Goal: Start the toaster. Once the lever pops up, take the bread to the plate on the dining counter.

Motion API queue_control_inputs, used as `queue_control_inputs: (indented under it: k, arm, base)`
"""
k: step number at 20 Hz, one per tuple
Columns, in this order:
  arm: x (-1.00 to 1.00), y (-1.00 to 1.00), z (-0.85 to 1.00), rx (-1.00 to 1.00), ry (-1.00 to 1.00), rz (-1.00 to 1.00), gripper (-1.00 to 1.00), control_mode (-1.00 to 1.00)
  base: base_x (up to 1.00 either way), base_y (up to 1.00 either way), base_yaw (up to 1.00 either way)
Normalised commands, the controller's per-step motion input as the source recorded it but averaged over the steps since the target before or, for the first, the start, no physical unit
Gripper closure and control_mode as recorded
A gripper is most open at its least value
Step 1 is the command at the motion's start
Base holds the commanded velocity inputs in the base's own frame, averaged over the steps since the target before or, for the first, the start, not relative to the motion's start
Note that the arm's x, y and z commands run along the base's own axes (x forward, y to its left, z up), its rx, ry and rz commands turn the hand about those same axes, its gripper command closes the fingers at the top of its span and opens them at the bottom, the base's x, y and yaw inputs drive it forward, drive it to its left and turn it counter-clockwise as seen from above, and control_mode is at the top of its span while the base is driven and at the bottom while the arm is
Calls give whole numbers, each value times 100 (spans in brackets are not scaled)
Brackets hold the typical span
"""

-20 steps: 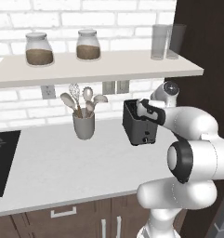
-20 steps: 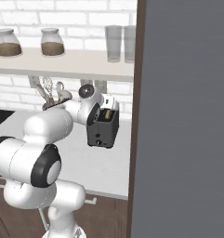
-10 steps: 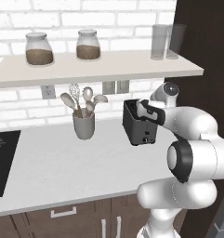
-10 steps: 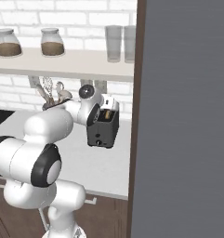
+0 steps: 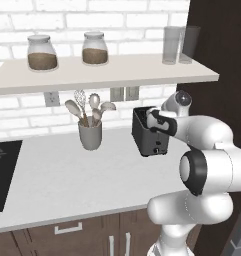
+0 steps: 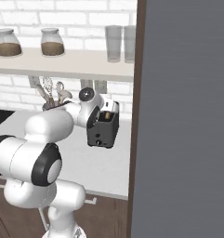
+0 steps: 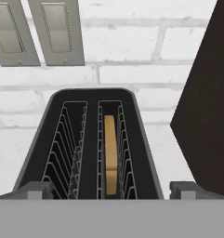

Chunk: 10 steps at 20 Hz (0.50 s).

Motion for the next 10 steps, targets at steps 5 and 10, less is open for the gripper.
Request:
queue_control_inputs:
  k: [5, 10]
  arm:
    - [0, 0, -8, 0, -1, 0, -100, -100]
    - [0, 0, -5, 0, -1, 0, -100, -100]
  base:
    - [0, 0, 0]
    - [0, 0, 0]
